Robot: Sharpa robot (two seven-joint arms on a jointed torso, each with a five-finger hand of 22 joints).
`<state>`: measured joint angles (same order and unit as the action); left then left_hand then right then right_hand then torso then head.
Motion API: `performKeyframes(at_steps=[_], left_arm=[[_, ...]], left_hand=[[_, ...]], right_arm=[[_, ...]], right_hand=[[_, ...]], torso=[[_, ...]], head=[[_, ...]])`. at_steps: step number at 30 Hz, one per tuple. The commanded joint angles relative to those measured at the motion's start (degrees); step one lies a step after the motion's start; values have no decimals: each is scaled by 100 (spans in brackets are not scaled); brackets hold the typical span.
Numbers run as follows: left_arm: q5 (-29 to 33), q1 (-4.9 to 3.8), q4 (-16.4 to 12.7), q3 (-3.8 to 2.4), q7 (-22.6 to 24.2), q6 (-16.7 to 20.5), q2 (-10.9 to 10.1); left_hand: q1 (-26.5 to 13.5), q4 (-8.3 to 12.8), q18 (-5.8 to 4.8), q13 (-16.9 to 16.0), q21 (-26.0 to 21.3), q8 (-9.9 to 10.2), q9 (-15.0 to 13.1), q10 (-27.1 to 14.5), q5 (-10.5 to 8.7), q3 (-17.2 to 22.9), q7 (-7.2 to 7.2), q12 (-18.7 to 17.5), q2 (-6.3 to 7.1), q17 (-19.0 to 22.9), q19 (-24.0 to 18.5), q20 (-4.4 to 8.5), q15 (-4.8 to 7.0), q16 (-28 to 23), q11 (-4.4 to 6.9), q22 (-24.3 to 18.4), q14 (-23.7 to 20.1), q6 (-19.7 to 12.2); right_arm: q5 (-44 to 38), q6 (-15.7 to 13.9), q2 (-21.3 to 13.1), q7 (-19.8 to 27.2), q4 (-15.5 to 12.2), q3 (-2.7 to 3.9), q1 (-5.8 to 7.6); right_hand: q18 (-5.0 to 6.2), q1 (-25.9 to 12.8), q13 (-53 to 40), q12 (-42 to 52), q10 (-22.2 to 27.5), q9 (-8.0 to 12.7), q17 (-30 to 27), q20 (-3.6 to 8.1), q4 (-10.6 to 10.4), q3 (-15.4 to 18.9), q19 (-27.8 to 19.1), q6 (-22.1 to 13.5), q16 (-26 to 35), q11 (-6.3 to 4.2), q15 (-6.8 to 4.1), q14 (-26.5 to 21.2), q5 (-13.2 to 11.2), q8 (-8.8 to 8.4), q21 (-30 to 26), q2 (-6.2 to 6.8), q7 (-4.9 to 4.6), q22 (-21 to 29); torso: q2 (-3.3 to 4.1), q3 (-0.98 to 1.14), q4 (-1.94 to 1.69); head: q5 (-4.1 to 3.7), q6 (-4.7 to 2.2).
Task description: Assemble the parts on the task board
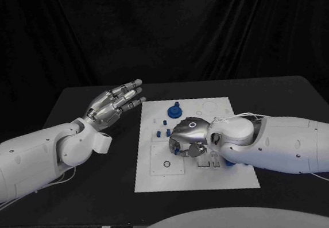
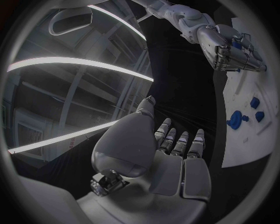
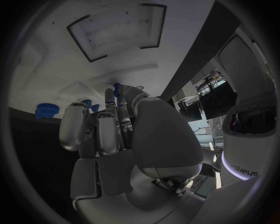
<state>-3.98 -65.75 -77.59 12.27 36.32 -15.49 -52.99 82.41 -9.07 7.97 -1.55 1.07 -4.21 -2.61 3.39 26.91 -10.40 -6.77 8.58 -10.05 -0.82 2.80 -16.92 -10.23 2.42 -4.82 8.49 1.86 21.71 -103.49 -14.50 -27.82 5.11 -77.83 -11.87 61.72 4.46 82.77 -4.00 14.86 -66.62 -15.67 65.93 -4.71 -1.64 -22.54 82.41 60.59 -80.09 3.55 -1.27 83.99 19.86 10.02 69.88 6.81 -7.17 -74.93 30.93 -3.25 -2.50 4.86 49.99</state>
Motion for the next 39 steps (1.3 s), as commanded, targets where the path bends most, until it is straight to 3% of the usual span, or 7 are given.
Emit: performKeyframes(at_steps=[1,11,19,26,32,34,39], left_arm=[[43,9,-5,-6,77,-70,13],[43,12,3,-6,62,-76,15],[43,14,9,-6,56,-82,25],[43,15,24,-6,53,-88,31],[43,16,27,-6,46,-92,24],[43,16,23,-6,42,-87,15],[43,16,14,-6,28,-74,-9]], left_hand=[[15,26,-72,-7,39,-38,-9,-5,35,-5,-16,19,-55,-6,25,1,-19,26,-39,4,3,41],[17,27,-74,-6,40,-40,-10,-7,37,-2,-19,17,-62,-5,27,1,-22,26,-42,8,3,44],[18,29,-75,-5,41,-46,-12,-9,37,0,-22,16,-68,-5,30,1,-24,26,-45,10,2,61],[20,30,-77,-5,41,-51,-13,-11,37,2,-25,13,-73,-5,32,0,-25,26,-48,12,1,76],[20,30,-77,-5,41,-51,-13,-11,37,2,-25,13,-73,-5,32,0,-25,26,-48,12,1,76],[20,31,-79,-4,42,-55,-15,-13,36,3,-28,11,-77,-4,34,0,-26,24,-50,13,0,88],[20,31,-79,-5,42,-57,-16,-12,35,3,-28,15,-78,-5,33,0,-26,26,-50,11,1,96]], right_arm=[[-50,79,2,-113,11,0,-20],[-50,154,11,-116,47,0,-25],[-50,188,18,-136,62,0,-29],[-50,52,-7,-137,59,0,-31],[-49,-341,-159,-144,-24,1,24],[-30,-506,-257,-182,-86,1,109],[380,-674,-573,-302,-278,1,446]], right_hand=[[-16,18,-3,-40,-10,18,-13,-41,10,11,-27,-61,0,13,52,2,-83,-55,-34,14,-21,-938],[-3,-199,-7,-197,181,210,-61,-89,-132,86,-67,-576,24,54,91,-30,-679,-438,-89,116,-56,-921],[10,-309,-19,-296,378,367,-92,-93,-247,168,-101,-1056,41,86,85,-58,-941,-637,-148,199,287,-906],[13,-391,-24,-361,593,487,-100,-67,-343,325,-107,-1321,46,125,54,-63,-1154,-632,-166,230,354,-901],[16,-412,-20,-408,814,525,-107,-72,-382,464,-111,-1308,49,163,65,-60,-1156,-587,-193,227,358,-894],[-22,-434,-15,-405,901,537,58,-84,-429,580,-18,-1163,-32,174,87,18,-1183,-521,-7,199,190,-945],[-65,-563,23,-447,1061,628,289,-104,-608,919,110,-1085,-140,200,115,142,-1424,-519,218,195,100,-1002]], torso=[[-3,-2,3],[0,0,0],[-1,0,1],[-1,0,1],[0,1,0],[-2,0,0],[-1,1,1]], head=[[5,1],[-10,1],[-10,1],[3,1],[-6,1],[-10,1],[-15,1]])
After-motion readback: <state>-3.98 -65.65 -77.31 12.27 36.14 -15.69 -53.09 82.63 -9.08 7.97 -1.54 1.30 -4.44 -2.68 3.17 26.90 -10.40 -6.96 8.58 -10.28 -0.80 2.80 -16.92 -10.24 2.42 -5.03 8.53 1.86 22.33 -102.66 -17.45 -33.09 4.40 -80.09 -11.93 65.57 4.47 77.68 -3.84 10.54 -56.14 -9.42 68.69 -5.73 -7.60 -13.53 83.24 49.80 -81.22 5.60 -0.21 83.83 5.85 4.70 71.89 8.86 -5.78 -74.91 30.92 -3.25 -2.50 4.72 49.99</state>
